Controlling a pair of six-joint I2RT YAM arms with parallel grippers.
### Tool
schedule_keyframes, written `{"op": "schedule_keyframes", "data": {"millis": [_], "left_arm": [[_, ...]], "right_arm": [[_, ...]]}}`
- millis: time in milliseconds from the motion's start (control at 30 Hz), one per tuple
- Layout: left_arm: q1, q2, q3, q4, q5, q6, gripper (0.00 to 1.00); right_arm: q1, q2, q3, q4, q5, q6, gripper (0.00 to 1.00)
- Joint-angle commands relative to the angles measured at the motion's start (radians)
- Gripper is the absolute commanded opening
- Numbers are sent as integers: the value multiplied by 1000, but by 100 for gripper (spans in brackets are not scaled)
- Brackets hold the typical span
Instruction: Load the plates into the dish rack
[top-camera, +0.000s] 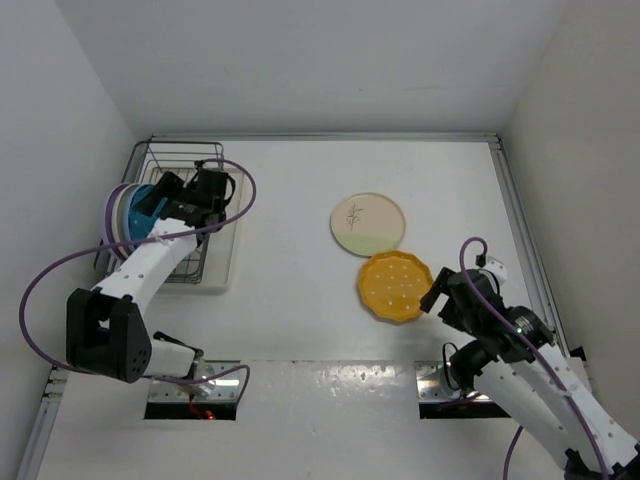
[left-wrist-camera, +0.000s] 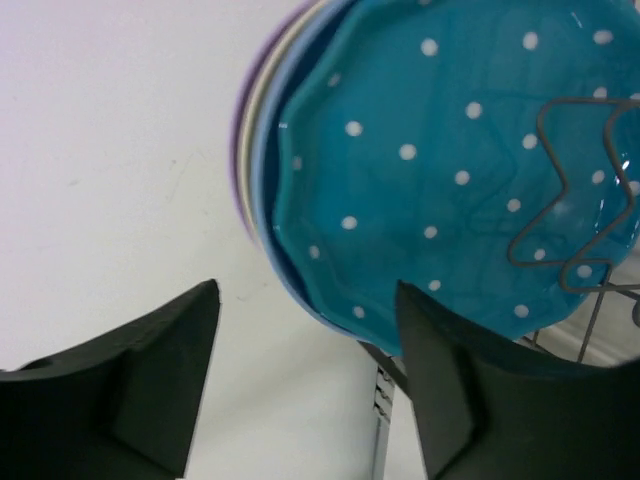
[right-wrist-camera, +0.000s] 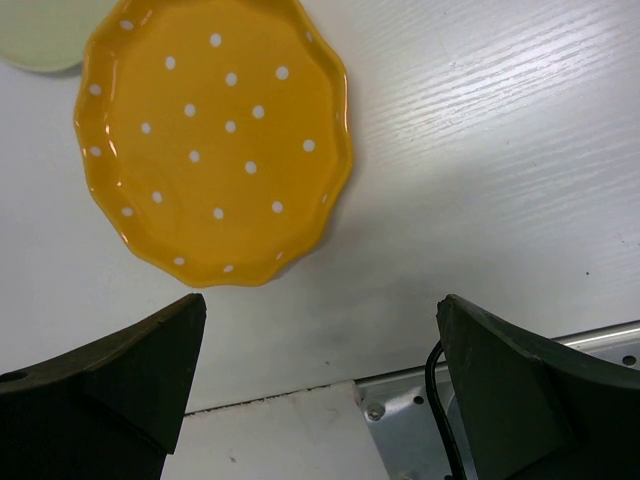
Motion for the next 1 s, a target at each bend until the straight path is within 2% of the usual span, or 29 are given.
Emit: {"op": "schedule_keyframes", "data": {"millis": [0, 133, 167, 200, 267, 333, 367, 400, 433, 467, 500, 567, 600, 667, 700, 767, 800, 867, 900, 933, 967], "left_arm": [[24, -27, 111, -24, 14, -8, 78], [24, -49, 208, -73, 14, 3, 79], [24, -49, 237, -85, 34, 3, 79], [24, -64, 246, -85, 44, 3, 79], [-3, -82, 257, -95, 57, 13, 80], [-49, -130, 266, -95, 77, 23, 80], [-66, -150, 275, -104, 97, 44, 80], [-80, -171, 275, -104, 167, 44, 80], [-101, -191, 292, -146, 214, 44, 80], [-101, -205, 312, -185, 266, 29, 80], [-114, -205, 361, -228, 392, 9, 80], [-127, -205, 399, -361, 541, -48, 80], [-128, -181, 410, -401, 707, -48, 80], [-163, -156, 410, -490, 855, -75, 80], [-172, -132, 394, -507, 981, -89, 80], [-195, -110, 364, -516, 1090, -126, 80], [-195, -99, 332, -516, 1174, -137, 80], [-236, -67, 301, -475, 1224, -172, 80], [-249, -46, 277, -460, 1235, -183, 80], [-272, -37, 268, -446, 1247, -194, 80], [-281, -26, 268, -425, 1247, -194, 80]], "right_arm": [[-2, 71, 8, 82, -27, -59, 99], [-20, 246, 34, 184, -83, -136, 99], [-26, 275, 61, 214, -136, -165, 99], [-61, 376, 77, 222, -140, -185, 99], [-112, 444, 115, 221, -143, -219, 99], [-186, 557, 123, 266, -210, -275, 99], [-238, 579, 111, 285, -239, -285, 95], [-259, 622, 106, 317, -299, -288, 93], [-317, 662, 97, 326, -310, -299, 91], [-326, 696, 92, 334, -312, -302, 86], [-342, 710, 89, 349, -300, -317, 84], [-343, 768, 86, 368, -290, -332, 82], [-346, 783, 83, 383, -292, -349, 80], [-344, 851, 85, 402, -301, -363, 78], [-349, 862, 88, 408, -300, -365, 73], [-346, 898, 77, 440, -304, -363, 65], [-346, 906, 50, 454, -327, -369, 56], [-343, 912, 16, 512, -361, -366, 41], [-344, 912, 1, 515, -358, -362, 16], [-341, 905, -7, 511, -355, -345, 4], [-336, 886, -22, 504, -349, -339, 0]]}}
